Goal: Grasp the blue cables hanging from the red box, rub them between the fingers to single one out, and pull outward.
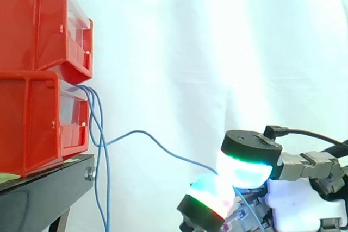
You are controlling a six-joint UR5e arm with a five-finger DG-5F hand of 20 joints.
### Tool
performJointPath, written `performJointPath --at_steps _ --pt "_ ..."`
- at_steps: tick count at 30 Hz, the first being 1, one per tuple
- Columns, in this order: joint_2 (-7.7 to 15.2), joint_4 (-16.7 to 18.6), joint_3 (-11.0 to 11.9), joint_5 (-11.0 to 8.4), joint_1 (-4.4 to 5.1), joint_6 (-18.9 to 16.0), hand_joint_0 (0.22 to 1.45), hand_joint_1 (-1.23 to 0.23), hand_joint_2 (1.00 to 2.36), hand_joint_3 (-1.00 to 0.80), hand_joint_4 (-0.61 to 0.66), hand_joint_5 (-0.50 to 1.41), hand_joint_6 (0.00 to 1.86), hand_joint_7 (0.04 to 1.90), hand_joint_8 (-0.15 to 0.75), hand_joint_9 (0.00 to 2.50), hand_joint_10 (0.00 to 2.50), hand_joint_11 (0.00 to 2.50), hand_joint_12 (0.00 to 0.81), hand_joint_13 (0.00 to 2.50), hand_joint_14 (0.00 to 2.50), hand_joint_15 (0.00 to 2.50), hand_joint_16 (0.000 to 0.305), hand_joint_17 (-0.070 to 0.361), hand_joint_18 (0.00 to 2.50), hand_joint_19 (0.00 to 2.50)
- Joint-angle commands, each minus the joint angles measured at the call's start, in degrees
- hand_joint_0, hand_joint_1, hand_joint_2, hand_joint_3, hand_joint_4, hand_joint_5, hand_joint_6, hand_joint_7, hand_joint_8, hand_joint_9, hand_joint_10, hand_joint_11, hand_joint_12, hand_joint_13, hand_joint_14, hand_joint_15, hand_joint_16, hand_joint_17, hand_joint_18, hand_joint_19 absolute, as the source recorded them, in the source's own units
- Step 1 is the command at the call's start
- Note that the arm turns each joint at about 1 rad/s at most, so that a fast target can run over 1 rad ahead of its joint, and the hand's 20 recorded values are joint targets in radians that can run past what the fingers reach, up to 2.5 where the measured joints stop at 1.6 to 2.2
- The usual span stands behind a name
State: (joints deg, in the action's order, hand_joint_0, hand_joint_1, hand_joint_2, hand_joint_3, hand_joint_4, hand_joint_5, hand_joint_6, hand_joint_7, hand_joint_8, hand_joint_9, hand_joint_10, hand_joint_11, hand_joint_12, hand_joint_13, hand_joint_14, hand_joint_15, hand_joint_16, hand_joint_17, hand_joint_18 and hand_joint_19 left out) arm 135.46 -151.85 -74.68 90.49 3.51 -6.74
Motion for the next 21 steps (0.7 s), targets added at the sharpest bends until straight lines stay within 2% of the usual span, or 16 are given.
performJointPath --at_steps 1,21 --pt "-0.02 -1.0 -0.02 -0.05 0.0 0.06 0.63 -0.84 1.01 0.01 -0.03 -0.11 0.93 1.08 0.31 0.89 0.01 0.36 0.398 0.74 0.01 0.37 0.052 0.116 0.59 0.39" --pt "0.07 -1.17 -0.02 -0.23 0.0 0.06 0.63 -0.84 1.01 0.0 -0.03 -0.11 0.93 1.09 0.307 0.9 0.01 0.37 0.393 0.75 0.01 0.39 0.051 0.115 0.6 0.41"
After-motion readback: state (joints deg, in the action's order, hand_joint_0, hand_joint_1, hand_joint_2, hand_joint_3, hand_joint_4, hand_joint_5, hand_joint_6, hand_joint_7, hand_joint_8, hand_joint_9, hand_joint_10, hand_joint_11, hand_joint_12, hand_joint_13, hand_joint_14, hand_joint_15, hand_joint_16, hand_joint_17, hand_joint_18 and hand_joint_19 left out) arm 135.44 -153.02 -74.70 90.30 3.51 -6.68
